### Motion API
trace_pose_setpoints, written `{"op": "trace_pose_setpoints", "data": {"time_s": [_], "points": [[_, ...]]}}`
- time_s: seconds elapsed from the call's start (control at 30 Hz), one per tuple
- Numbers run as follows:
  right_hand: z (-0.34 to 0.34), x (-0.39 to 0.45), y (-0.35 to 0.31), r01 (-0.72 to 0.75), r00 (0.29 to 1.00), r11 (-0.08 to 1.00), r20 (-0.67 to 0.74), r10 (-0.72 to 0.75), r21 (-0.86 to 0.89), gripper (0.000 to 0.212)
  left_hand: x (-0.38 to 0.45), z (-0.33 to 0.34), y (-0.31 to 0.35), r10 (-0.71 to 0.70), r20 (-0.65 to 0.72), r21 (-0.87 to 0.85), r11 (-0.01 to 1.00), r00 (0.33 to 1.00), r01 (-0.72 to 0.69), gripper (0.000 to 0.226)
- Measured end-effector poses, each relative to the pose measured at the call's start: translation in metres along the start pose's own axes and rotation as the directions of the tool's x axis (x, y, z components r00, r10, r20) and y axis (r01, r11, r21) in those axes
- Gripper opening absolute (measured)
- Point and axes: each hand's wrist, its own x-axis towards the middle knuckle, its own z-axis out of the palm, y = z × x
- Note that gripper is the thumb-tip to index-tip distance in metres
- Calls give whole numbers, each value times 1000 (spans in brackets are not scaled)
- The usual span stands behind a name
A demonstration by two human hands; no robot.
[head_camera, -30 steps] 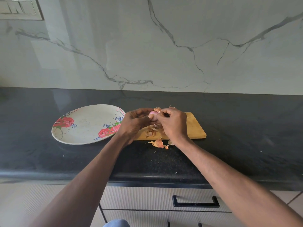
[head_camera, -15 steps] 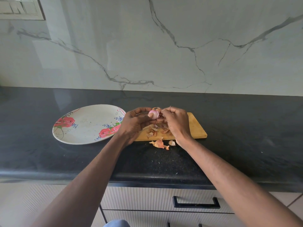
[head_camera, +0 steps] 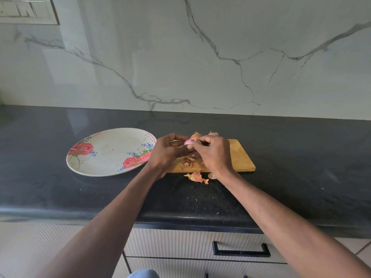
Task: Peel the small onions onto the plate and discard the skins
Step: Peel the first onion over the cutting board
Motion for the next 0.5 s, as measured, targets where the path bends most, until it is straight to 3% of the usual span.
{"op": "trace_pose_setpoints", "data": {"time_s": [0.27, 0.5], "points": [[8, 4, 7, 8, 1000, 995, -27, -11, -98, 16, 1, -1, -3, -14, 5, 24, 1000, 1000, 14, 30], [3, 0, -3, -70, 996, 998, -46, 70, 6, 19, 3, -1, 2, -61, 18, -213, 975, 998, 64, 41]]}}
